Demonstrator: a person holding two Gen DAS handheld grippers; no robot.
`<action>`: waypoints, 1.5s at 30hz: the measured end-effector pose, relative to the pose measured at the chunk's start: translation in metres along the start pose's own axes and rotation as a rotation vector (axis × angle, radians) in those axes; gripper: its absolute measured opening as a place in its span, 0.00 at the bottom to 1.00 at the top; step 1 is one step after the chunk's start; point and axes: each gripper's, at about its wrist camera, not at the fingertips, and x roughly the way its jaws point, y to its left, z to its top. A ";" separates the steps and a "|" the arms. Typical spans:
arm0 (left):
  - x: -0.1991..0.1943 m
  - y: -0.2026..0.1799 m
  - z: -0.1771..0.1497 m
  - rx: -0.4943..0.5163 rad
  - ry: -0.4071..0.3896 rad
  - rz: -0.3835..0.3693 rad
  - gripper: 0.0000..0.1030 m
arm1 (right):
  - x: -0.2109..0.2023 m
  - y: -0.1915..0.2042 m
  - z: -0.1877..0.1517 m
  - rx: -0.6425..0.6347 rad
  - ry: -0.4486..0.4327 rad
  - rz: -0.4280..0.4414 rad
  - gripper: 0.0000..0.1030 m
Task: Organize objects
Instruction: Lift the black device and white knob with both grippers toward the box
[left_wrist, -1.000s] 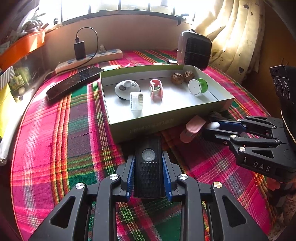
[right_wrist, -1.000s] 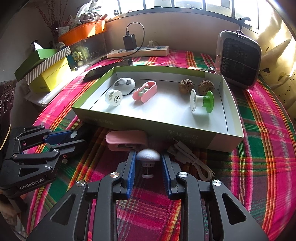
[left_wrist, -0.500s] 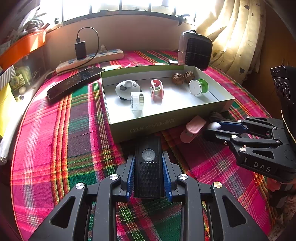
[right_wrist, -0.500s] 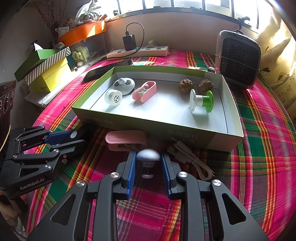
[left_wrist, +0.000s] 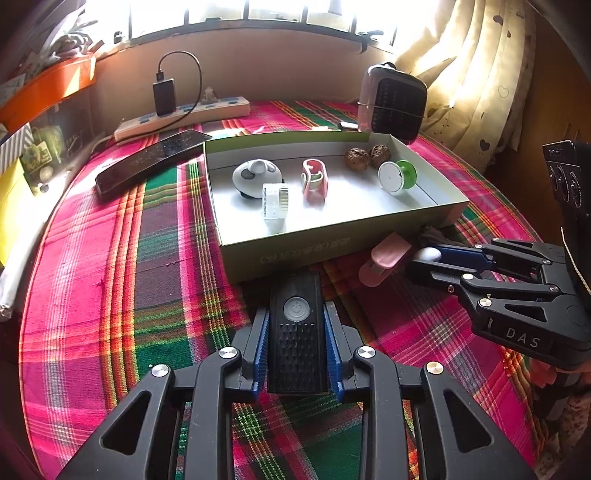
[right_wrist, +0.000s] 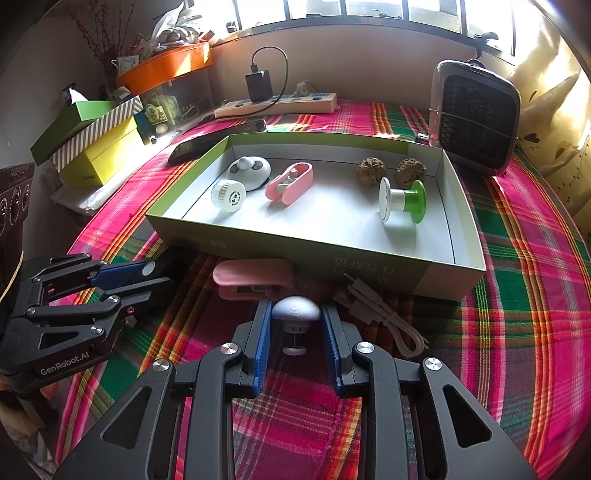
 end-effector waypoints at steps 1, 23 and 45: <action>0.000 0.000 0.000 -0.001 -0.002 0.001 0.24 | 0.000 0.000 0.000 0.000 -0.001 0.001 0.27; -0.022 -0.006 0.004 -0.010 -0.032 0.021 0.24 | -0.022 0.002 0.001 -0.004 -0.055 0.022 0.27; -0.025 -0.017 0.039 -0.007 -0.072 -0.015 0.24 | -0.039 -0.006 0.026 -0.012 -0.114 0.029 0.27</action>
